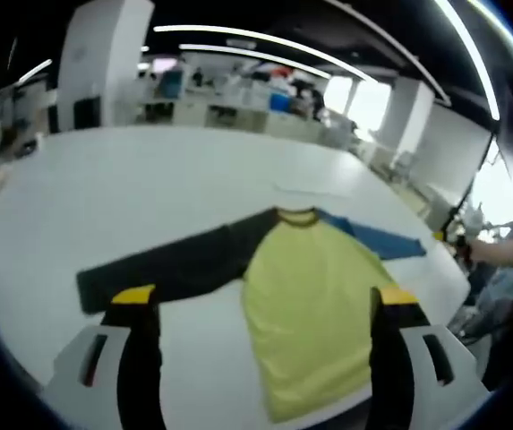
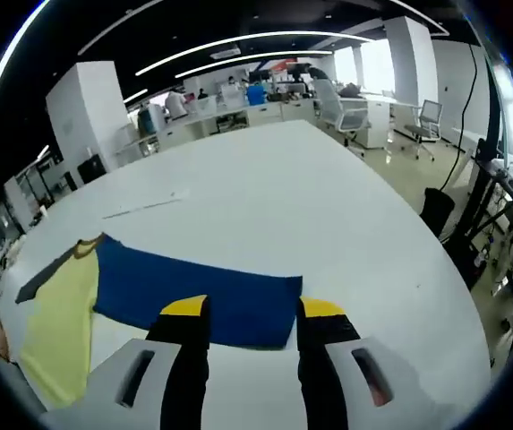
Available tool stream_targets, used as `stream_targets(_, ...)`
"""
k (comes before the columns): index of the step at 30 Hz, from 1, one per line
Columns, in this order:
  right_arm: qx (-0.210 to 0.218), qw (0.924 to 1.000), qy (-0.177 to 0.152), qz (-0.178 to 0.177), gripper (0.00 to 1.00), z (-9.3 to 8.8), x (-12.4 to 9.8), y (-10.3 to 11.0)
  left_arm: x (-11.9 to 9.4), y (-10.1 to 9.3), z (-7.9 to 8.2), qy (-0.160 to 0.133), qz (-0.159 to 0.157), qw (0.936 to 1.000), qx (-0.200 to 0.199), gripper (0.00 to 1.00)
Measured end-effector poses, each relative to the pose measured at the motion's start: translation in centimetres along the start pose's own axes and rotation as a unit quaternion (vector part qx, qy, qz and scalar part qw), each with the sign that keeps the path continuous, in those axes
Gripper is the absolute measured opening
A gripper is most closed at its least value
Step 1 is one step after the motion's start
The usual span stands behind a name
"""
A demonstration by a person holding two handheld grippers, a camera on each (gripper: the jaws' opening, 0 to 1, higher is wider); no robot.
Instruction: Fold the garment on the visible template until the final outline fits inside the template.
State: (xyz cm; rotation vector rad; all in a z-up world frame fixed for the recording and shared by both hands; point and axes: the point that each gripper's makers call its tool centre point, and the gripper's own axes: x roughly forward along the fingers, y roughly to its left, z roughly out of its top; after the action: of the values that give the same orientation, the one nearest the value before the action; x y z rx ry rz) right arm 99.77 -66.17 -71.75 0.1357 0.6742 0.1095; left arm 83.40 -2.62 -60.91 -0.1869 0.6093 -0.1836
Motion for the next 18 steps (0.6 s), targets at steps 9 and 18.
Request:
stream_targets(9, -0.011, 0.9993, 0.033, -0.016, 0.34, -0.4, 3.2, -1.3, 1.1, 1.4, -0.2, 0.011, 0.013, 0.9998, 0.003, 0.91)
stream_targets(18, -0.028, 0.9976, 0.057, -0.030, 0.28, -1.2, 4.4, -1.1, 1.4, 2.0, -1.8, 0.036, 0.024, 0.9991, 0.001, 0.89)
